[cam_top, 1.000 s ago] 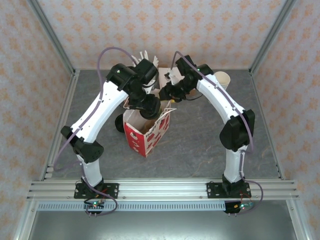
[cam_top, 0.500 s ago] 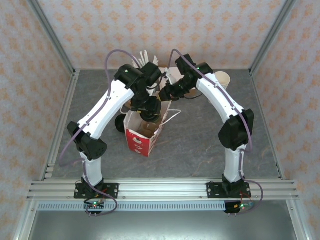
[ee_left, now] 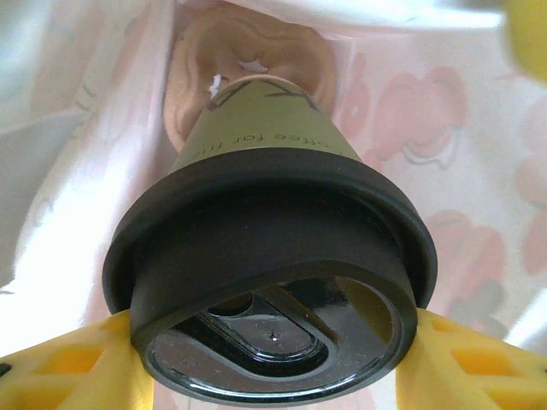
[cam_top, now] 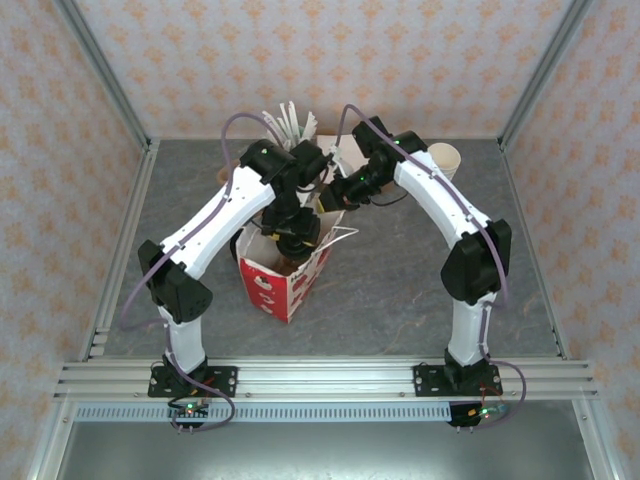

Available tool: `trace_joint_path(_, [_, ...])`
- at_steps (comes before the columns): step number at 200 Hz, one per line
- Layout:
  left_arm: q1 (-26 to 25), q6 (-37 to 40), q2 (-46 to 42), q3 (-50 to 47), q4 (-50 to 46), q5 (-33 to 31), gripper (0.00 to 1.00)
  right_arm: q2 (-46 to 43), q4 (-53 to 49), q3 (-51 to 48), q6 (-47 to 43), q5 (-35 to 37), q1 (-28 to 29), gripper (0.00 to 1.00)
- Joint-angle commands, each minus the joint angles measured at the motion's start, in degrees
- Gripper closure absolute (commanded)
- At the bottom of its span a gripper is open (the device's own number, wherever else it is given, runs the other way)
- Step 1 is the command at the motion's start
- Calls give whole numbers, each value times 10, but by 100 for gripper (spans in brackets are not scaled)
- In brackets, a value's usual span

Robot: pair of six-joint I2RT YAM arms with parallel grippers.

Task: Pack the takeout coffee

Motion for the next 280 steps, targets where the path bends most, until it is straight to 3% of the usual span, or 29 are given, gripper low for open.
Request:
trace_joint_path(1, [-1, -8, -39, -38, 16, -26, 41, -29, -14, -8, -18, -19, 6, 80])
trace_joint_path(35, [-1, -9, -38, -57, 43, -25, 41, -19, -14, 3, -14, -20, 7, 72])
trace_joint_path(64, [-1, -12, -34, -71, 68, -16, 41, -13, -15, 12, -7, -1, 7, 50])
trace_joint_path(77, [-1, -10, -31, -73, 76, -12, 41, -14, -8, 12, 3, 16, 7, 46])
trace_joint_path(104, [-1, 0, -19, -69, 77, -12, 41, -15, 2, 22, 19, 46, 5, 45])
trace_joint_path(168, [-1, 14, 2, -71, 95, -2, 42, -18, 44, 24, 61, 40, 0, 45])
trace_joint_path(198, [-2, 17, 13, -65, 98, 10, 42, -15, 50, 31, 65, 42, 0, 53])
trace_joint_path(280, [-2, 20, -11, -116, 119, 12, 45, -31, 86, 34, 93, 44, -16, 61])
